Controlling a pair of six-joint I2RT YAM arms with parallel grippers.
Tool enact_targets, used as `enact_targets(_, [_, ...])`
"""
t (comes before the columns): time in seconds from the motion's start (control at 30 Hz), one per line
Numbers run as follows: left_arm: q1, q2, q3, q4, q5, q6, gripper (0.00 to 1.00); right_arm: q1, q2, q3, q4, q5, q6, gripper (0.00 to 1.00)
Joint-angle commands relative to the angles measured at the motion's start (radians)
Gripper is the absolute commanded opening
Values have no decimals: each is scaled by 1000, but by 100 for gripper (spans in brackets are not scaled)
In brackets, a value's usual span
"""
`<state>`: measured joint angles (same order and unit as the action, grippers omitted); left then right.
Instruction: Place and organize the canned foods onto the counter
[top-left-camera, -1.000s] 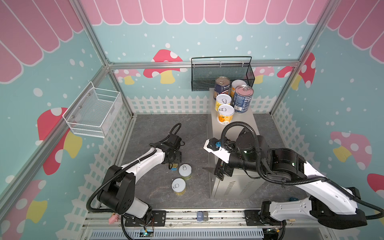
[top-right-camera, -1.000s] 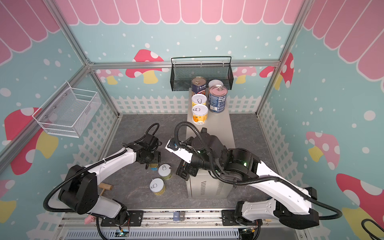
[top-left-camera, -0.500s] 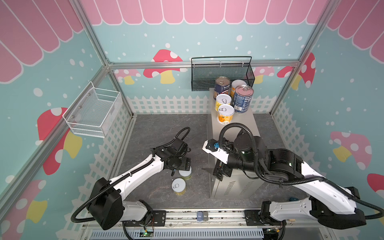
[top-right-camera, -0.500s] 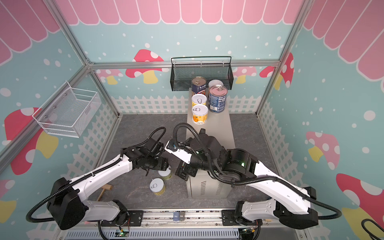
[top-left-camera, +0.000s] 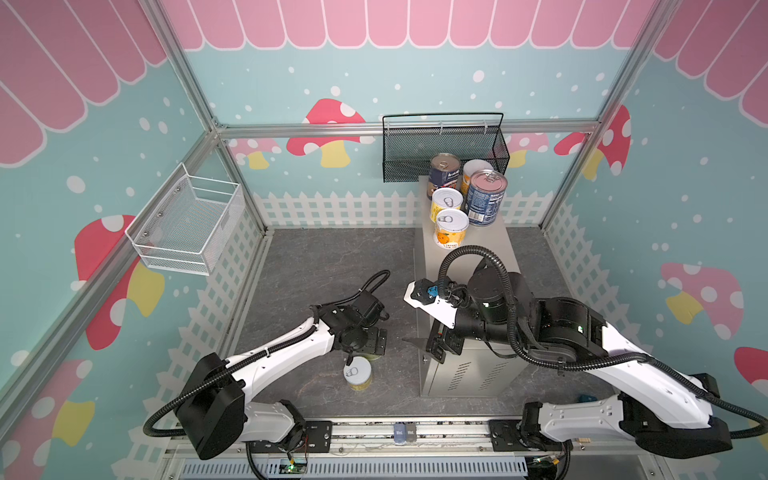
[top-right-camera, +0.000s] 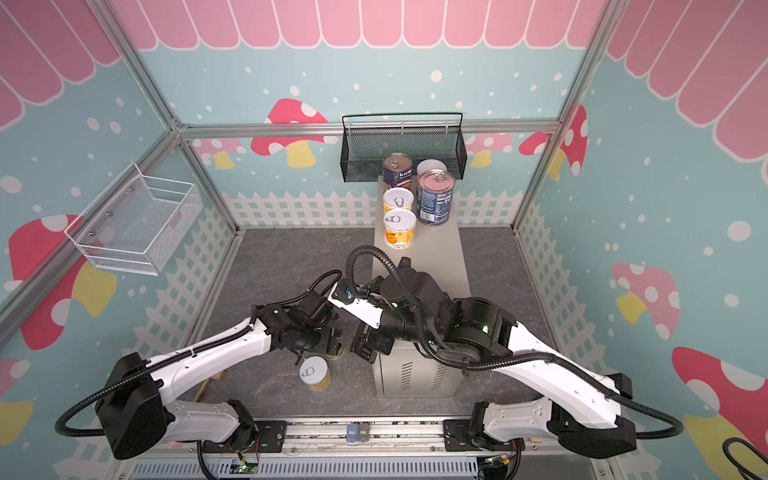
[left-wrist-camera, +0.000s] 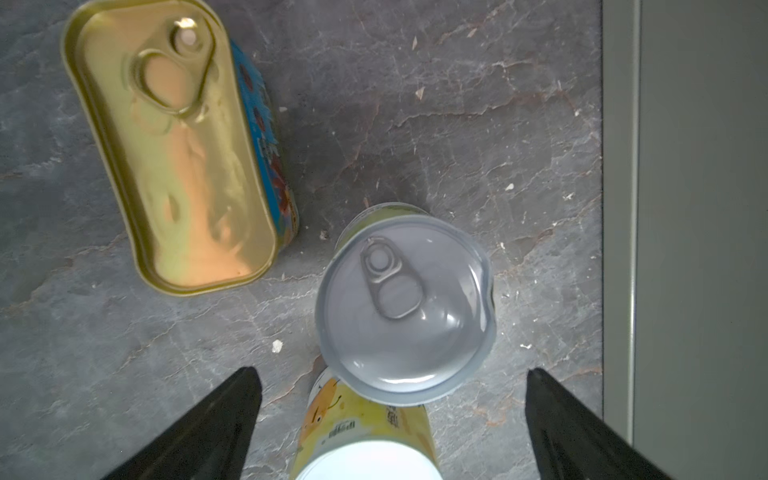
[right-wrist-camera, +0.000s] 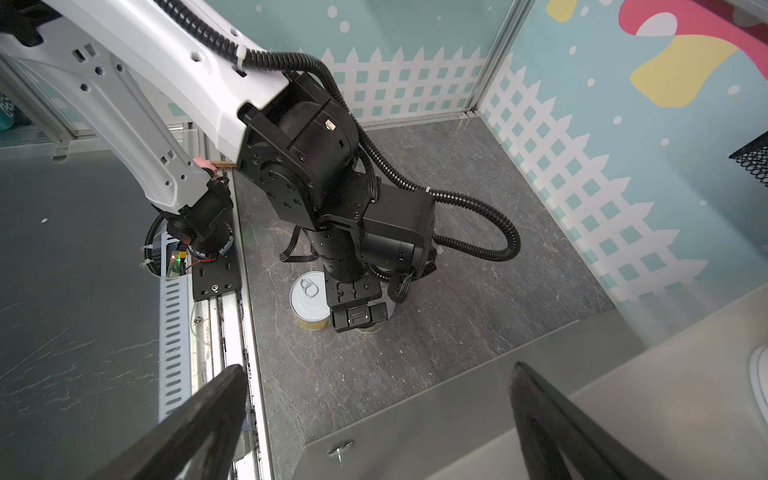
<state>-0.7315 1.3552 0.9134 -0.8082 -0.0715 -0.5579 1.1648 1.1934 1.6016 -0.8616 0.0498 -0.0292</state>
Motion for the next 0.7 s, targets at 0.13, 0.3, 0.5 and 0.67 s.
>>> enact_targets(0.13, [-27,73,-19,86,-63,-33,99,-1,-14,-5,18,-22,-3,99])
enact_targets(0.3, [-53,110,-15,115,-114,-39,97,-1,-18,-3,12,-19,1,99])
enact_targets(0.5, [-61,139,-9,137,-138,-46,91,-1,-19,-3,9,-16,-1,99])
enact_targets(0.67, [-68,149,-4,141,-177,-42,88,-1,-18,-9,15,-12,-4,99])
